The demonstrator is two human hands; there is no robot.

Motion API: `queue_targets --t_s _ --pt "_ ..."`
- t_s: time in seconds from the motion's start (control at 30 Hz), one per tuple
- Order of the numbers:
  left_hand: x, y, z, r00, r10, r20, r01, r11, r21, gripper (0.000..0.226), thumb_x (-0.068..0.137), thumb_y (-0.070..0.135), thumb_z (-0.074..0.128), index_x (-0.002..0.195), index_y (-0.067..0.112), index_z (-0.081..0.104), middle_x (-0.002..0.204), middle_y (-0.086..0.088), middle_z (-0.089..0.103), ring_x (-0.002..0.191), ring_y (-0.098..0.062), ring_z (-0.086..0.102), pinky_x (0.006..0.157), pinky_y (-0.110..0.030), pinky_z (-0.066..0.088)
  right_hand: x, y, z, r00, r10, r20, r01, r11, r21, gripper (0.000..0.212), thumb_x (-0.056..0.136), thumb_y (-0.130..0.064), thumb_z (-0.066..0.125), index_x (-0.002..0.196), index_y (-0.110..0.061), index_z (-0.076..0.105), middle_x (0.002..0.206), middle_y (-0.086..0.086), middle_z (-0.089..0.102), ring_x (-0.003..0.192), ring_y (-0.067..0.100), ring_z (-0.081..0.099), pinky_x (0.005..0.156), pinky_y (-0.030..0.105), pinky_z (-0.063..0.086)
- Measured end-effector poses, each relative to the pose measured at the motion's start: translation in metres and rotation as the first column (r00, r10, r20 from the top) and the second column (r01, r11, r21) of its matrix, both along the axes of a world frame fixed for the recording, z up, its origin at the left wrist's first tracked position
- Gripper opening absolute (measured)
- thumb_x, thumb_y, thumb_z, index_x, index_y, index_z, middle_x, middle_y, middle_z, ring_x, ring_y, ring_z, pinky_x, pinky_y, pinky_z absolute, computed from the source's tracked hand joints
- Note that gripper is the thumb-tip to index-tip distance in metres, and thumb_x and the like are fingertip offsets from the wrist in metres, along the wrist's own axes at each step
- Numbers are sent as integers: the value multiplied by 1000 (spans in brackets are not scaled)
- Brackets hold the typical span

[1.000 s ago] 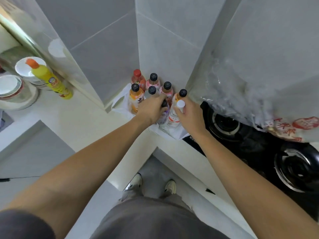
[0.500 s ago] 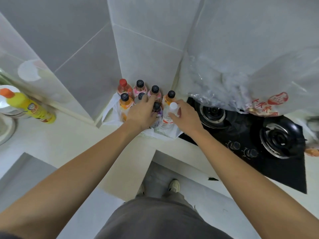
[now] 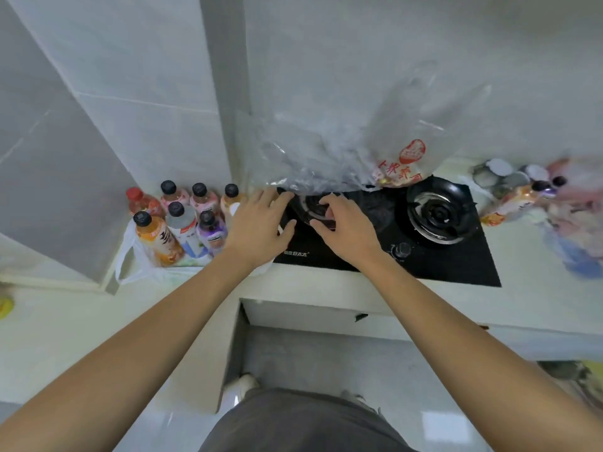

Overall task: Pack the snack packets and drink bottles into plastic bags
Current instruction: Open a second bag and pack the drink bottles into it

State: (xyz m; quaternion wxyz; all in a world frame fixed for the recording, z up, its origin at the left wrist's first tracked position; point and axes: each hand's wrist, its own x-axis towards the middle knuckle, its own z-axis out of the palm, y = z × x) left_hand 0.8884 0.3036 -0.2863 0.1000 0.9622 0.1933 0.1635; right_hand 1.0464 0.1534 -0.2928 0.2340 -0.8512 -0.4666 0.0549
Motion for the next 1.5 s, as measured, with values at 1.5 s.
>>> queue_targets --t_s 1.5 --pt "640 -398 -39 882 -103 -460 30 986 -165 65 100 46 49 156 31 20 142 -9 46 133 -32 44 90 -50 50 597 -391 -20 968 -251 23 248 935 -254 64 95 -38 62 152 -26 36 144 12 45 136 37 45 96 55 53"
